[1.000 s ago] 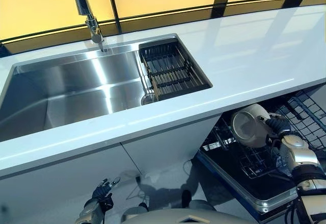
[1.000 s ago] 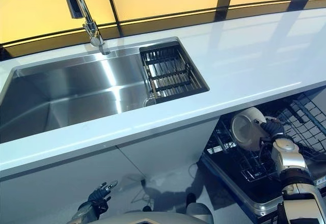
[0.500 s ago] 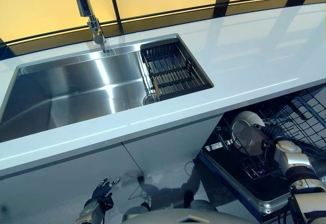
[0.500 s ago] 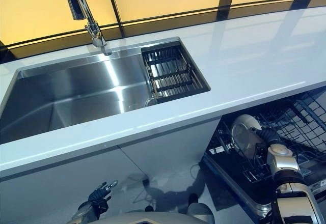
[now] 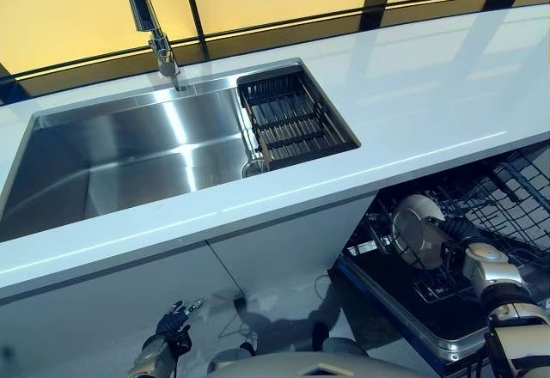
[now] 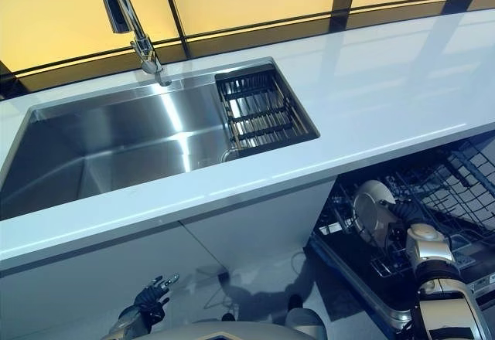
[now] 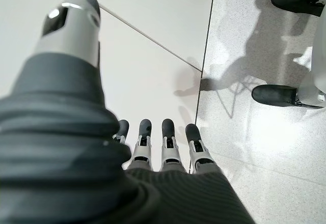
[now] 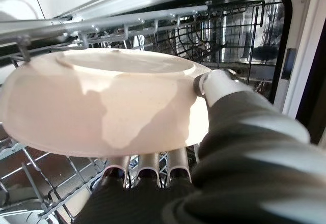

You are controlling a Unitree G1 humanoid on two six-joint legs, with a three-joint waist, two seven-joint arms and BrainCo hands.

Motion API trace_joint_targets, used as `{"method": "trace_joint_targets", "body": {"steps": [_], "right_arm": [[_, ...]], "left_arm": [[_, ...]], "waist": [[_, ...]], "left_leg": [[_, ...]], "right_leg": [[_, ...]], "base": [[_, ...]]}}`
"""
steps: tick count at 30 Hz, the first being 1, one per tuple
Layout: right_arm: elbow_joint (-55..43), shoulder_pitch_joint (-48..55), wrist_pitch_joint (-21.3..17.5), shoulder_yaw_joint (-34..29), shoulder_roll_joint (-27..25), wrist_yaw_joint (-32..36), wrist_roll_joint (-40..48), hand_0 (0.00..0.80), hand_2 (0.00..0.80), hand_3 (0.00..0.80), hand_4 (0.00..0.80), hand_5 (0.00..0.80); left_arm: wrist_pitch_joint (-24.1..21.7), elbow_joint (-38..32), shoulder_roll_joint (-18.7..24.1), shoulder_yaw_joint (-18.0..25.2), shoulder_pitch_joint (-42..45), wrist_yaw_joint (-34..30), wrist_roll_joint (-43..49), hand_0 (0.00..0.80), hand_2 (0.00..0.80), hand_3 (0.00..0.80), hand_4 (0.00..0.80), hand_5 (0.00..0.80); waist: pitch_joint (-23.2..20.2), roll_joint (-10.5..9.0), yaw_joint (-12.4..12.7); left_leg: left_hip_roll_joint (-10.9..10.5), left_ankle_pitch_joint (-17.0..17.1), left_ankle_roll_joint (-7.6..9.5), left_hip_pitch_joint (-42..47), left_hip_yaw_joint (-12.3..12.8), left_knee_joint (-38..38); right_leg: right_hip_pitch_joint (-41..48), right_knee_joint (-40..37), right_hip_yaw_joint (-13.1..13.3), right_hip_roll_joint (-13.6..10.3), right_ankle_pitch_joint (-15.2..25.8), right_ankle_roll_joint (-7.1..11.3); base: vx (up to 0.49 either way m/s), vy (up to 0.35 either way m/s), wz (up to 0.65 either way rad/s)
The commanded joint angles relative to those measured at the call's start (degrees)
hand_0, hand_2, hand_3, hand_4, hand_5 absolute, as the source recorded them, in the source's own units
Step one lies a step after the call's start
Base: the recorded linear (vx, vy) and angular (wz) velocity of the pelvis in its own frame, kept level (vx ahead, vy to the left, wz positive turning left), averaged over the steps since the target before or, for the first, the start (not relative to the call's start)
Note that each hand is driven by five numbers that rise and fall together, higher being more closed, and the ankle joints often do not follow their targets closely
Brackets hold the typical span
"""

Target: Take plates into dishwasher

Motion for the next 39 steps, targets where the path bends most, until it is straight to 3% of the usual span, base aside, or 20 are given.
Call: {"method": "trace_joint_targets", "body": {"steps": [1,3,4,21,39], "right_arm": [[4.0,-8.3,-2.9,2.2,2.0,3.9,3.0,0.8,0.8,0.8,0.8,0.8],[4.1,-8.3,-2.7,2.0,2.0,3.1,3.4,0.605,0.605,0.605,0.605,0.605],[4.1,-8.3,-2.7,1.9,2.1,2.1,3.4,0.0,0.0,0.0,0.0,0.0],[0.6,-7.5,-1.5,0.4,1.0,0.4,4.8,0.0,0.0,0.0,0.0,0.0],[-3.4,0.5,-2.6,-7.3,-5.2,-1.8,3.9,0.0,0.0,0.0,0.0,0.0]], "left_arm": [[-2.6,-0.6,-0.2,-1.7,-3.2,-0.3,1.6,0.0,0.0,0.0,0.0,0.0],[-2.7,-0.5,-0.2,-1.7,-3.2,-0.3,1.6,0.0,0.0,0.0,0.0,0.0],[-2.7,-0.4,-0.2,-1.6,-3.1,-0.3,1.7,0.0,0.0,0.0,0.0,0.0],[-2.6,0.0,0.0,-1.3,-2.8,-0.3,0.7,0.0,0.0,0.0,0.0,0.0],[-2.3,0.3,0.1,-0.3,-2.7,-0.4,0.5,0.0,0.0,0.0,0.0,0.0]], "waist": [[-0.6,-1.35,2.4],[-0.6,-1.39,2.4],[-0.6,-1.41,2.4],[-0.6,-2.23,2.1],[-0.5,-4.03,-0.5]], "left_leg": [[-2.5,-4.5,2.76,-1.3,-0.2,2.4],[-2.5,-4.4,2.77,-1.3,-0.3,2.3],[-2.5,-4.4,2.77,-1.2,-0.3,2.2],[-2.2,-4.3,2.79,-0.8,-0.3,1.9],[-1.7,-4.9,3.1,-0.7,1.2,2.3]], "right_leg": [[0.2,3.9,-4.1,-3.0,-4.4,3.98],[0.2,3.9,-4.1,-2.9,-4.4,3.96],[0.2,3.9,-4.1,-2.9,-4.4,3.95],[0.7,3.8,-3.5,-2.3,-4.7,3.71],[-0.2,4.7,-0.6,-1.2,-4.8,3.77]], "base": [[0.0,0.0,0.0],[0.0,0.0,0.0],[0.0,0.0,0.0],[0.0,0.0,0.0],[0.004,0.009,-0.01]]}}
